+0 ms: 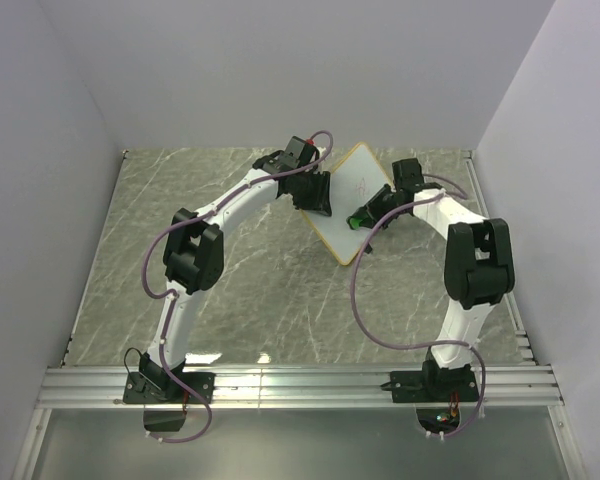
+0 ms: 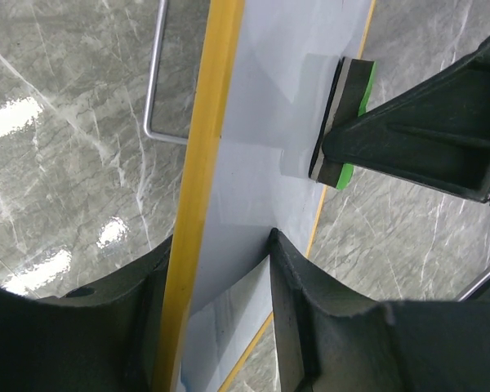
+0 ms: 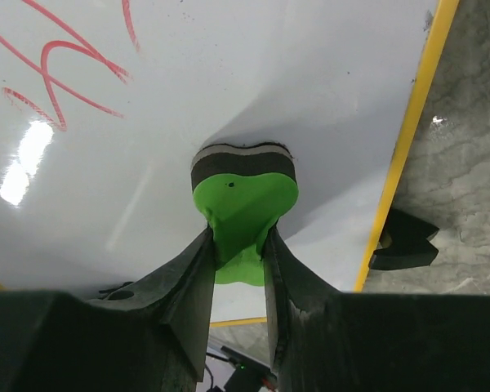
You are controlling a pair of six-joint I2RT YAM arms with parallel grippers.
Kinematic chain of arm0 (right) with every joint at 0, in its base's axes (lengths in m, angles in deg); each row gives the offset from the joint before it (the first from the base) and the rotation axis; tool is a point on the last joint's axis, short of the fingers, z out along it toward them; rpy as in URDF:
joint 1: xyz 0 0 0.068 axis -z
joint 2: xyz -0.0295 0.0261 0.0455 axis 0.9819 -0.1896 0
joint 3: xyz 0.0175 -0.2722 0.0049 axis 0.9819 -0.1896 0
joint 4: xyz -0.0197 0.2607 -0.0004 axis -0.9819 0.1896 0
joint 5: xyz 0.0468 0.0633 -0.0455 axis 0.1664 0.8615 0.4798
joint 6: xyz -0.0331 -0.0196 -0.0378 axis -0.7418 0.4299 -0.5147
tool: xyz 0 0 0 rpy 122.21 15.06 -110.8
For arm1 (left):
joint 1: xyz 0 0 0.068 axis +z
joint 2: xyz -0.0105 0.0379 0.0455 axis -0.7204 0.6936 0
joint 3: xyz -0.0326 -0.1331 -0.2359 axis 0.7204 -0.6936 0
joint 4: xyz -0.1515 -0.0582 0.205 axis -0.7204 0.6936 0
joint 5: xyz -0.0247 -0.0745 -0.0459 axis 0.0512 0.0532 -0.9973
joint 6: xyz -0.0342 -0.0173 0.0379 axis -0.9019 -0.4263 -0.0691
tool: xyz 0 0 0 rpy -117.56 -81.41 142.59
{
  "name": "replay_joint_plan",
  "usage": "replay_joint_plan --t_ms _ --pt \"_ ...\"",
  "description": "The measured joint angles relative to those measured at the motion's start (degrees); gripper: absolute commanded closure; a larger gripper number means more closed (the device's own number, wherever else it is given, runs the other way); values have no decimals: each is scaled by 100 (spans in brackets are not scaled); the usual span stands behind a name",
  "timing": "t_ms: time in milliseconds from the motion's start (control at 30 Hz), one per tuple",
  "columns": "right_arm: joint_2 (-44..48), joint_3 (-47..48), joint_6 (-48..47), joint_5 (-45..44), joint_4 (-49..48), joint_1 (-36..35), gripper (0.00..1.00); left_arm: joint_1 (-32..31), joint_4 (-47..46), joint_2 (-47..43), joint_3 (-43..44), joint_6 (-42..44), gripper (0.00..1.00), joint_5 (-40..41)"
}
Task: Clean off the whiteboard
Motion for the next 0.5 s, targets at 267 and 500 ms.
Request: replay_joint_plan --t_ms 267,500 --pt "-1204 2459 177 284 1423 168 100 0 -48 0 -2 -17 100 61" --pt "-1978 4170 535 332 951 181 100 -28 -22 0 15 -11 100 114"
